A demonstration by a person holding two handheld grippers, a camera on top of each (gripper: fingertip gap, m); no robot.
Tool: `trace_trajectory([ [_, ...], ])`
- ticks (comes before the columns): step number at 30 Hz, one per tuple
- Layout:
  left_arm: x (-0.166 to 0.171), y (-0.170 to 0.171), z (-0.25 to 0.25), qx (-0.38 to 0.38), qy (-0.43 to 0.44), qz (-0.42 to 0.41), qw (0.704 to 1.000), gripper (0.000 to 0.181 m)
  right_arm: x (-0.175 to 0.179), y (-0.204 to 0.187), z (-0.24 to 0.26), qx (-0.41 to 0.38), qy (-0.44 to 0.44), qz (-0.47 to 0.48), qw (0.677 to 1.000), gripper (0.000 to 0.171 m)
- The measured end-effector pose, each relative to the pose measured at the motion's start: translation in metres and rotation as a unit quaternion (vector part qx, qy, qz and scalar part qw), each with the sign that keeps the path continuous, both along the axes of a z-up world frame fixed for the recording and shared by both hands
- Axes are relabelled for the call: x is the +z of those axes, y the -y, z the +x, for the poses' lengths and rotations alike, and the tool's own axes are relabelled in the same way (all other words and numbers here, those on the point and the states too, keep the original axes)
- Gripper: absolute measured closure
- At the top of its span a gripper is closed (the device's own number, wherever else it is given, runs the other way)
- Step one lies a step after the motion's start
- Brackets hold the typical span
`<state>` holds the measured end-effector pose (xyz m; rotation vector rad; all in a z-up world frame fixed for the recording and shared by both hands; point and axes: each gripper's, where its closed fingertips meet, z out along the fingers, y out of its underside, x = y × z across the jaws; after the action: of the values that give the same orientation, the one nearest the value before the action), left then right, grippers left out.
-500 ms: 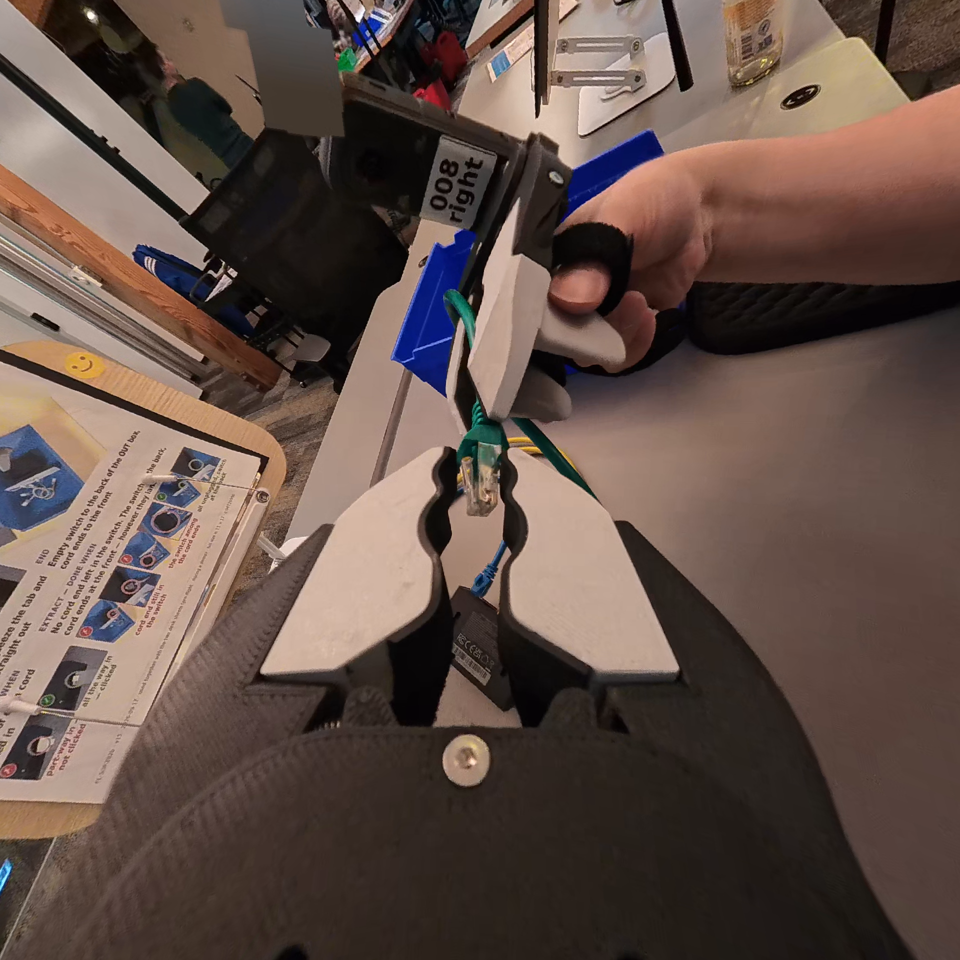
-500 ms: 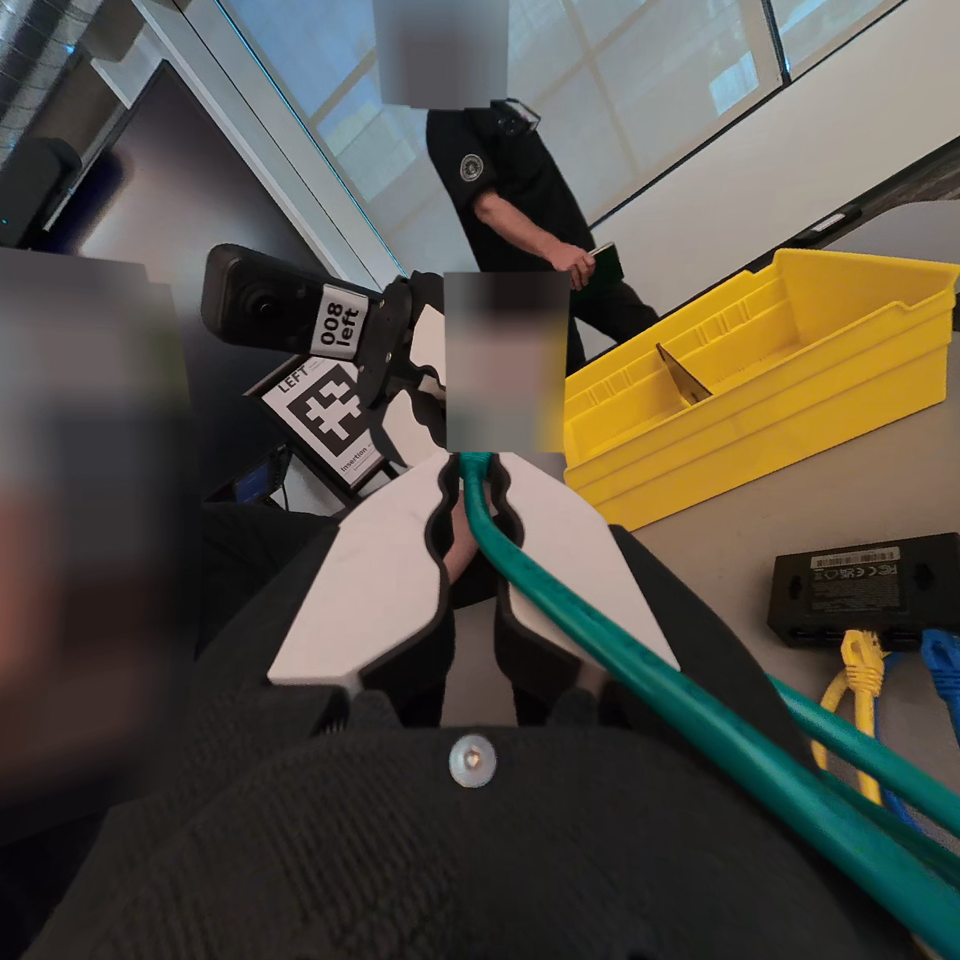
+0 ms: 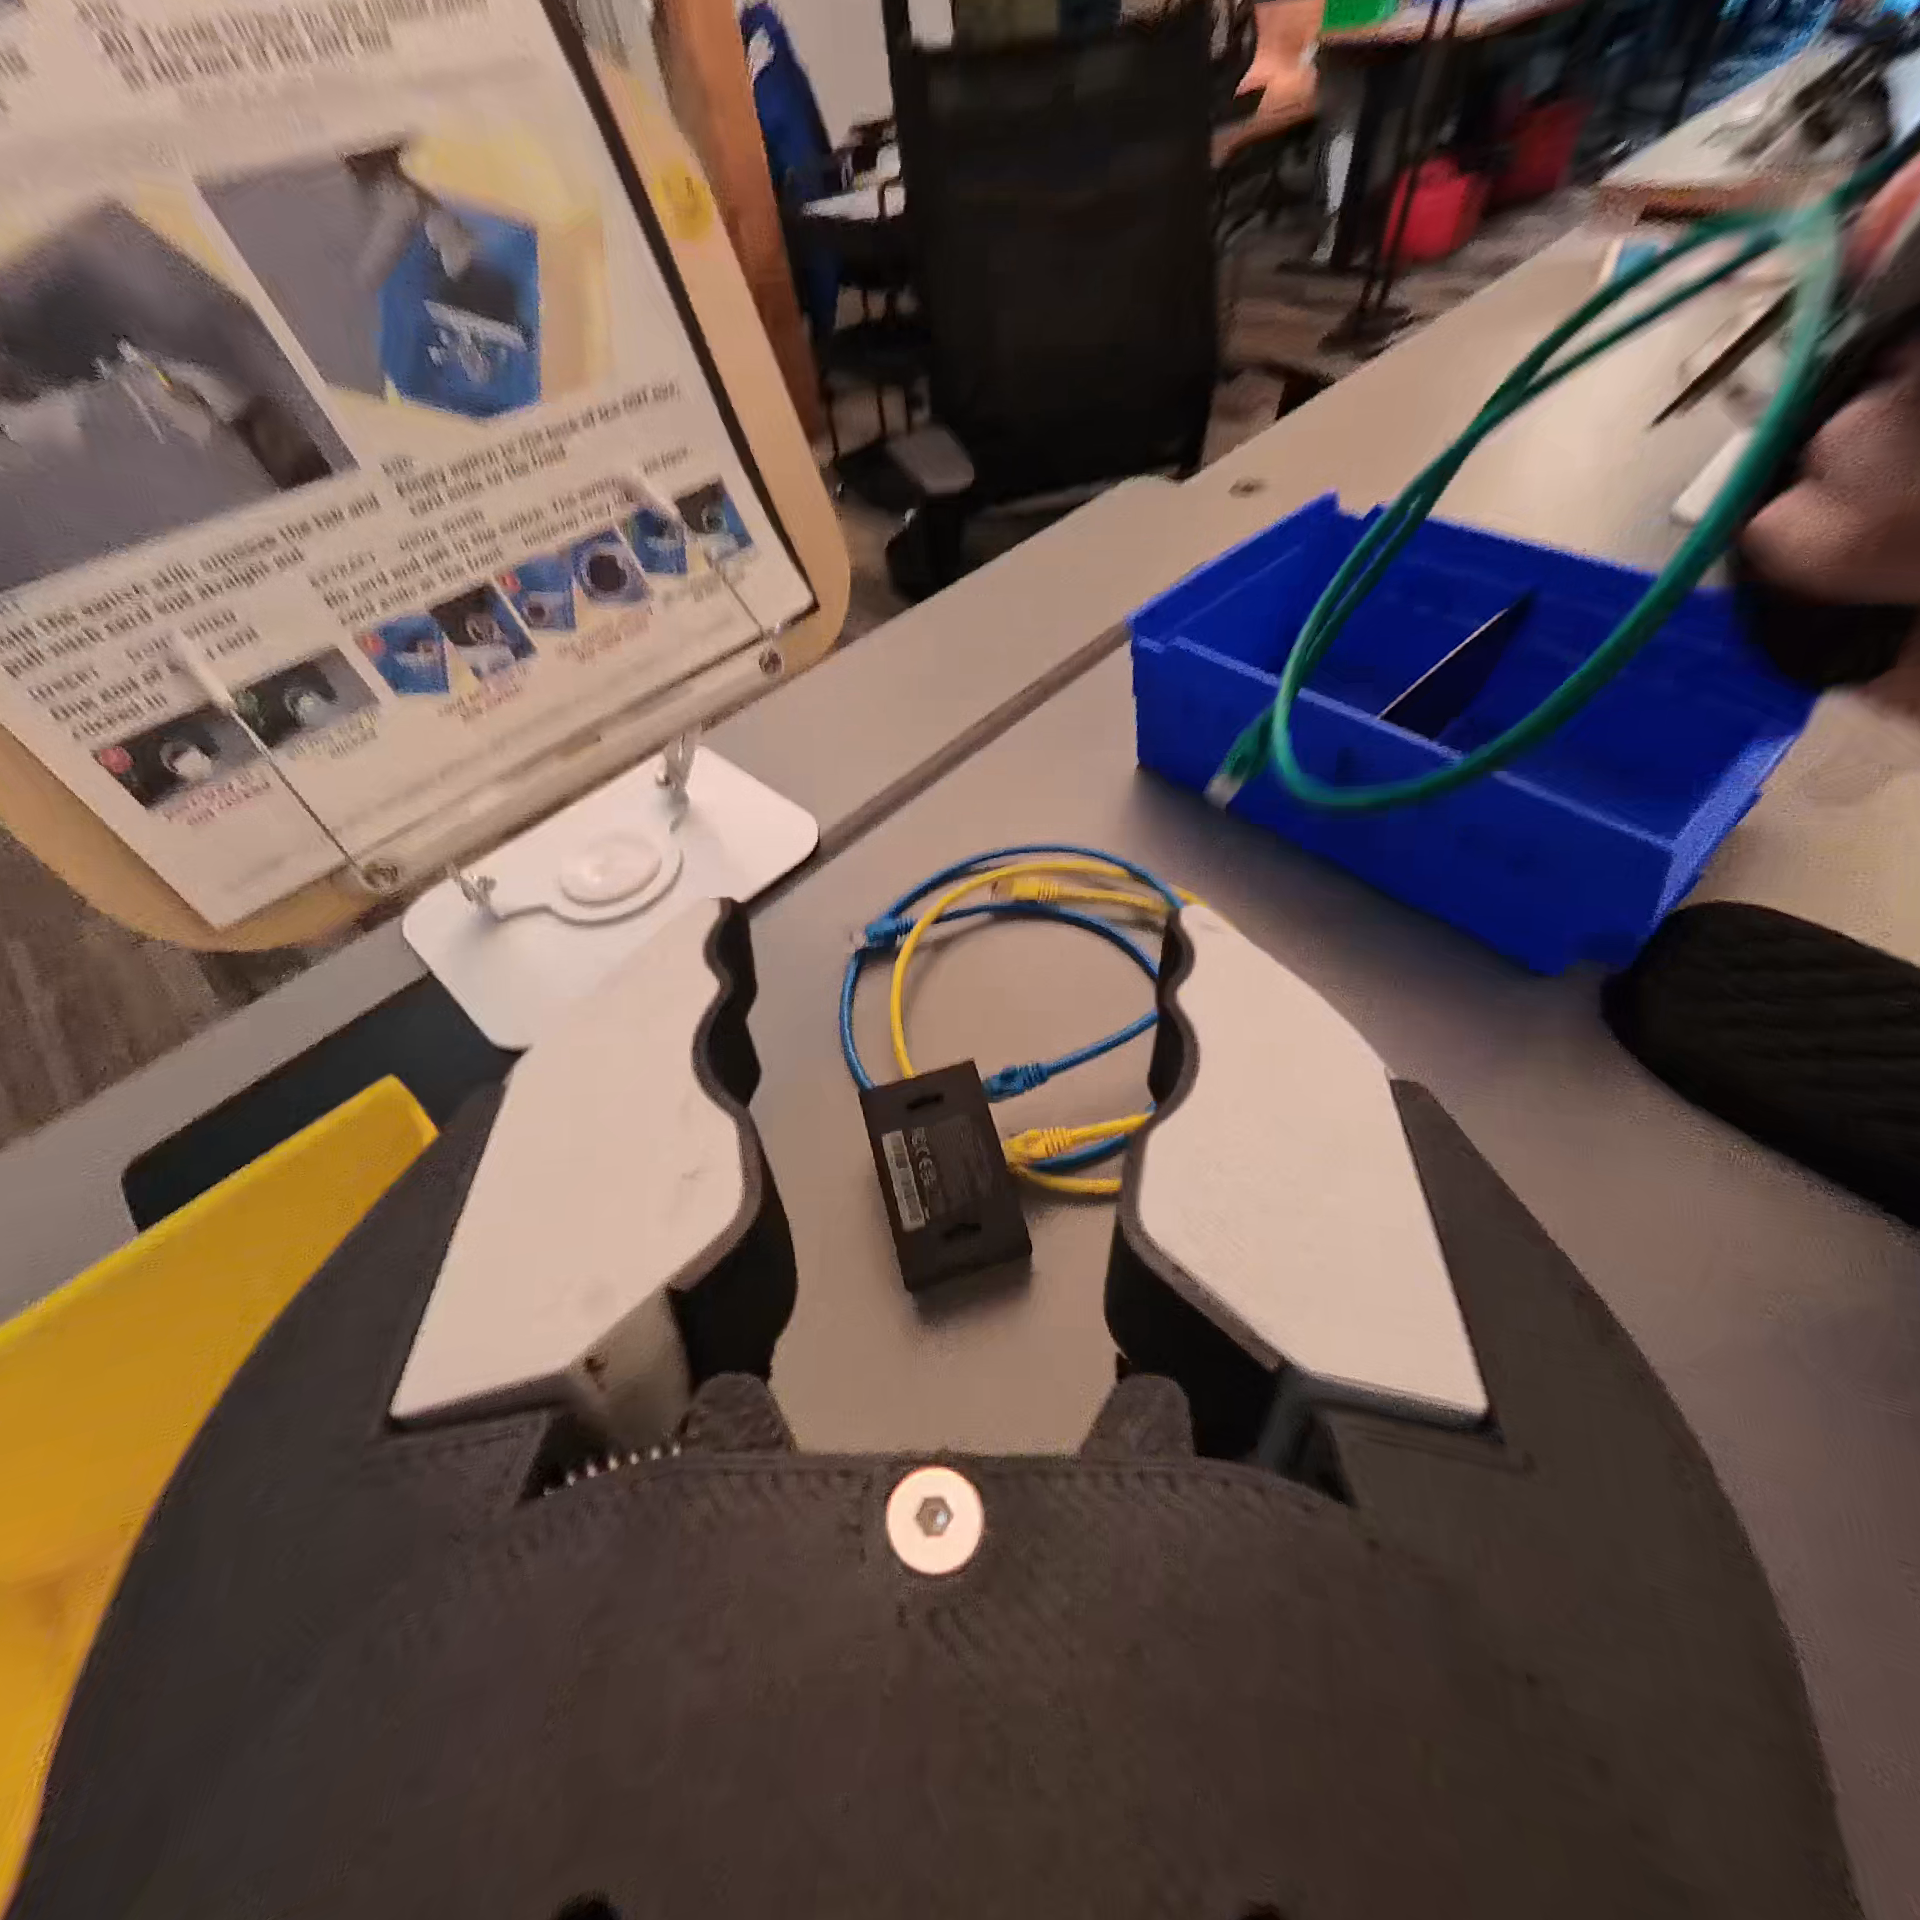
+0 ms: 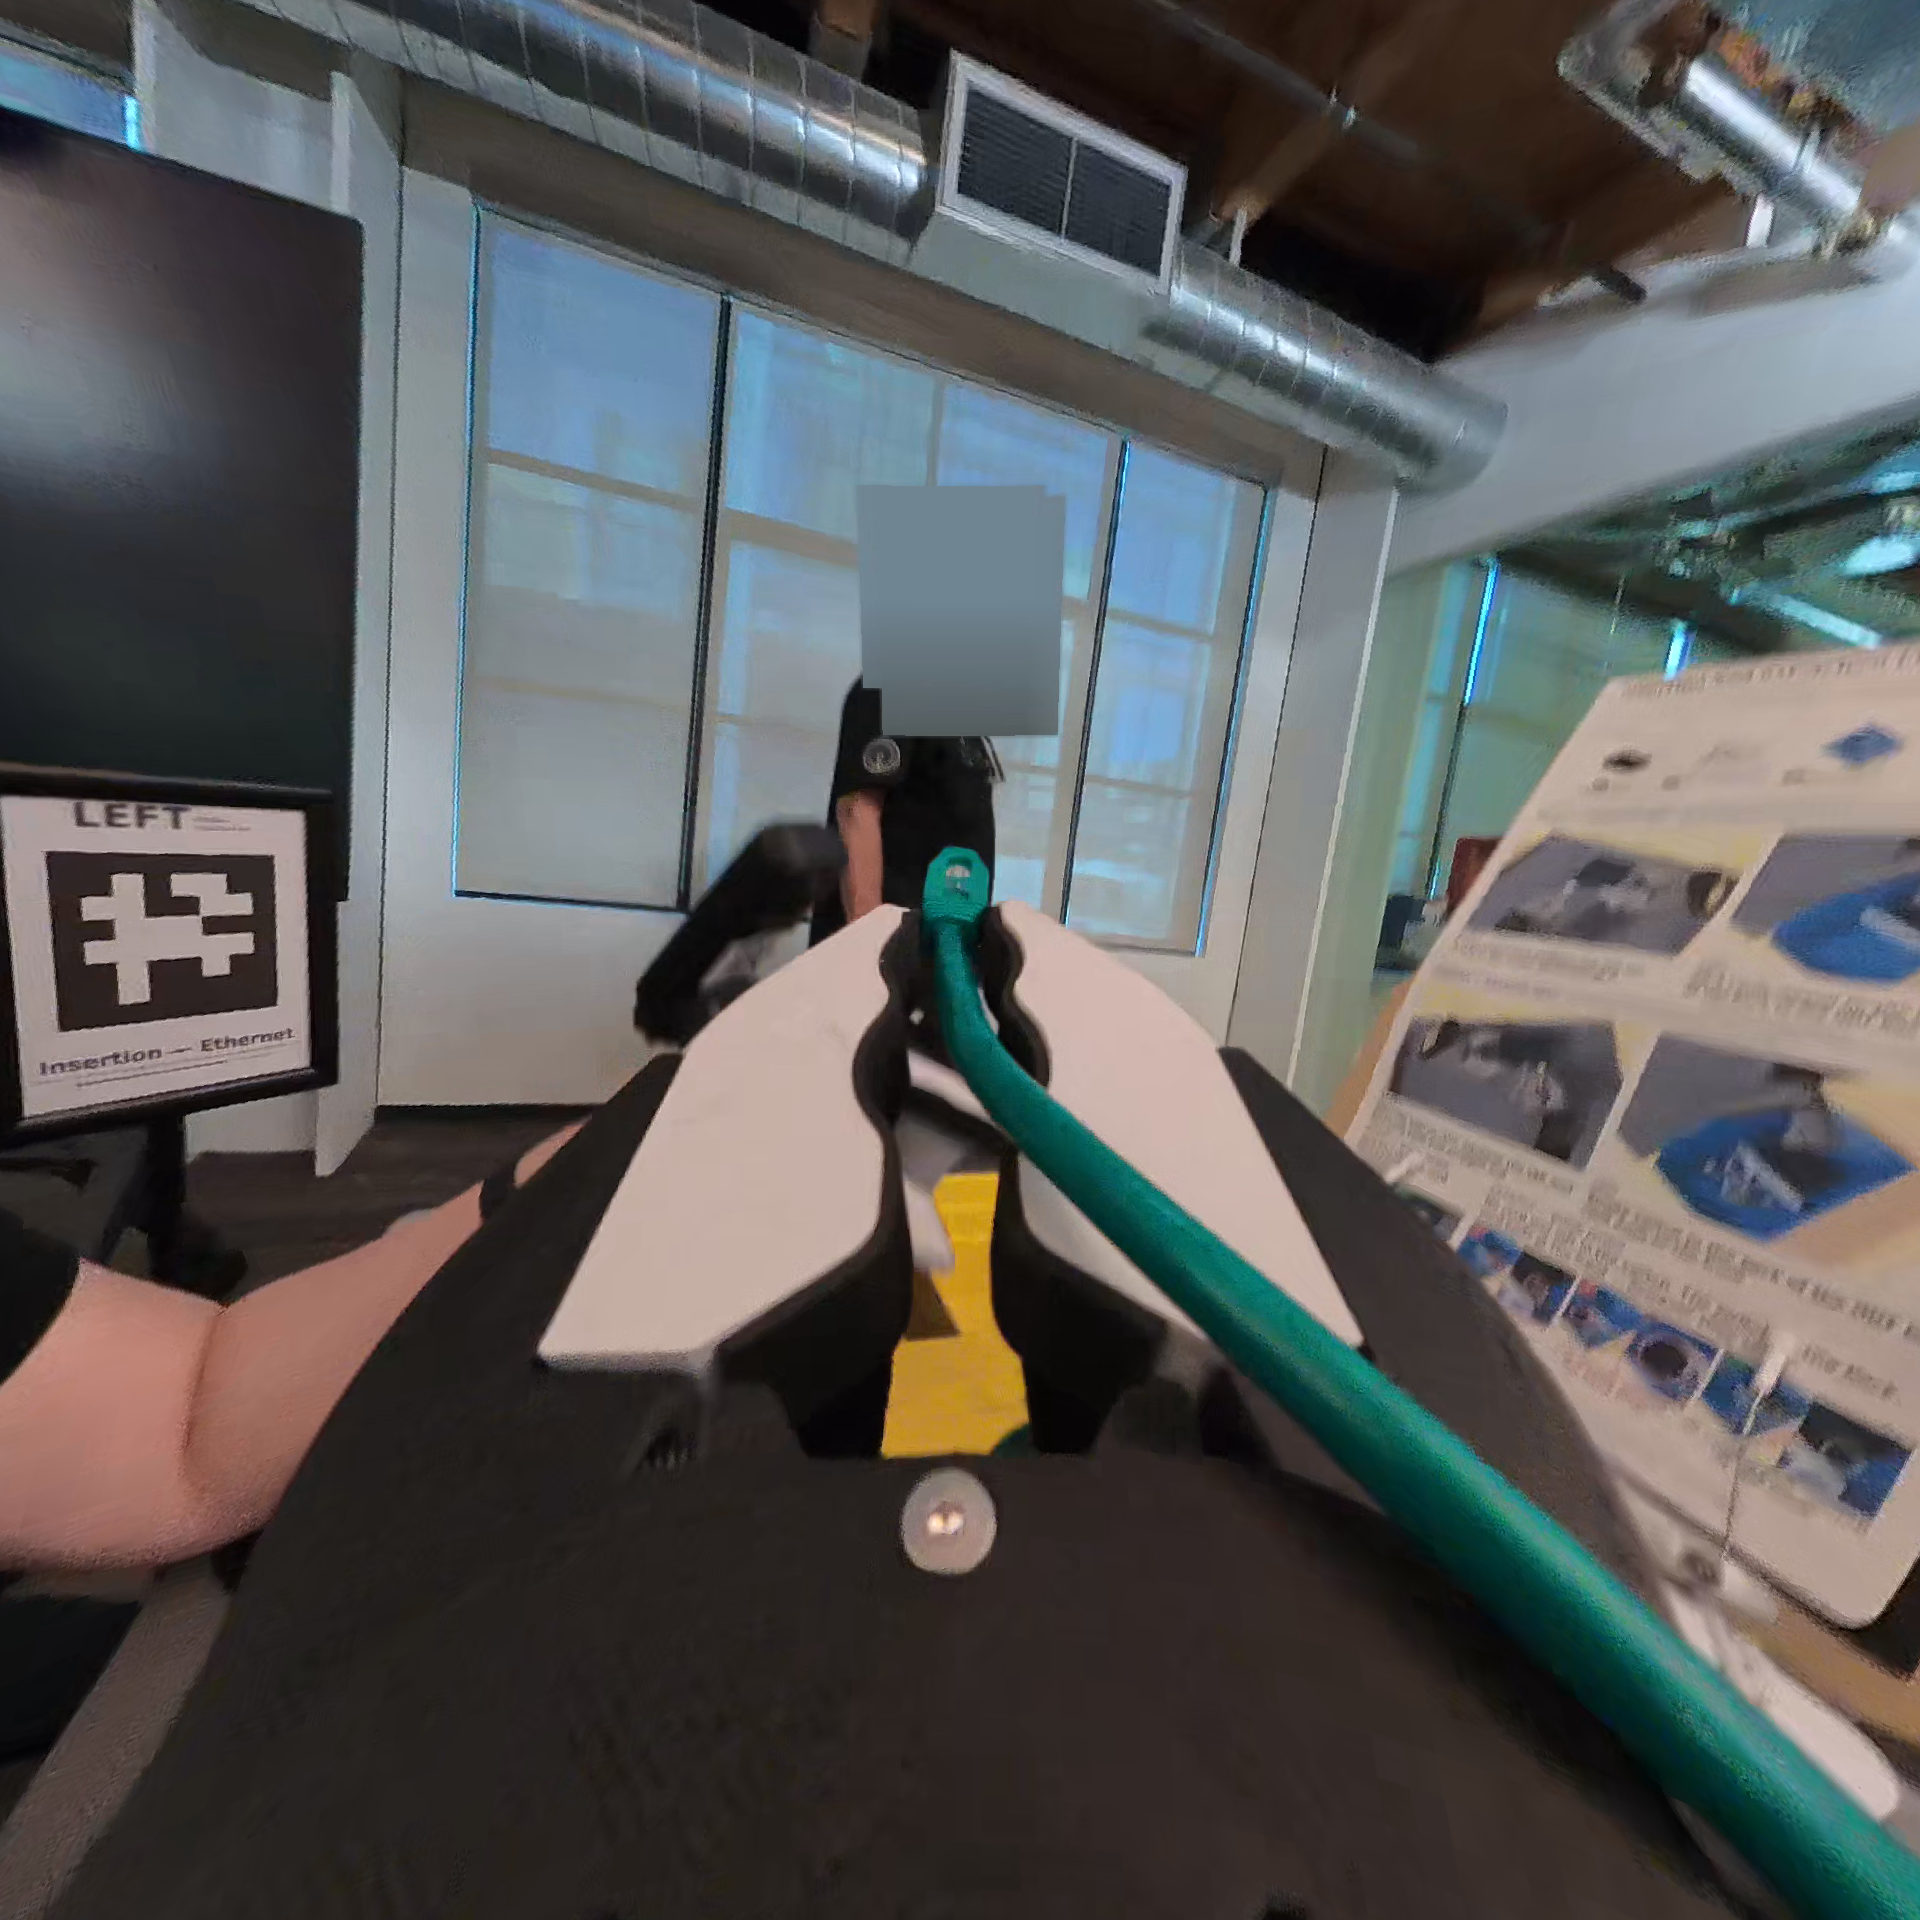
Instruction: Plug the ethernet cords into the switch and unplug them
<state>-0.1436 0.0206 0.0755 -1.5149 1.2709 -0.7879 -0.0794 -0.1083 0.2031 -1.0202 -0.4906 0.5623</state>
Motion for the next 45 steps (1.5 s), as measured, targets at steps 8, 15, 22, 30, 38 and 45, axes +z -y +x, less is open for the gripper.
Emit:
trace_trajectory([
  [8, -0.124, 0.004, 0.008, 0.071, -0.127, -0.021, 0.989, 0.104, 0.031, 0.032, 0.031, -0.052, 0.016, 0.104, 0.993, 0.159],
  [15, -0.21, -0.034, 0.011, 0.166, -0.23, -0.083, 0.955, 0.092, 0.034, 0.048, 0.047, -0.073, 0.035, 0.109, 0.991, 0.159],
  [22, -0.233, -0.022, 0.012, 0.142, -0.248, -0.189, 0.94, 0.121, 0.028, 0.042, 0.053, -0.085, 0.044, 0.088, 0.991, 0.159],
  [30, -0.235, -0.004, -0.007, 0.167, -0.276, -0.158, 0.933, 0.12, 0.027, 0.04, 0.063, -0.076, 0.022, 0.078, 0.994, 0.159],
  [38, -0.236, -0.014, 0.01, 0.159, -0.256, -0.159, 0.94, 0.121, 0.016, 0.026, 0.052, -0.076, 0.042, 0.054, 0.995, 0.159],
  [45, -0.23, -0.017, 0.009, 0.157, -0.273, -0.122, 0.941, 0.122, 0.008, 0.014, 0.05, -0.087, 0.057, 0.04, 0.994, 0.159],
])
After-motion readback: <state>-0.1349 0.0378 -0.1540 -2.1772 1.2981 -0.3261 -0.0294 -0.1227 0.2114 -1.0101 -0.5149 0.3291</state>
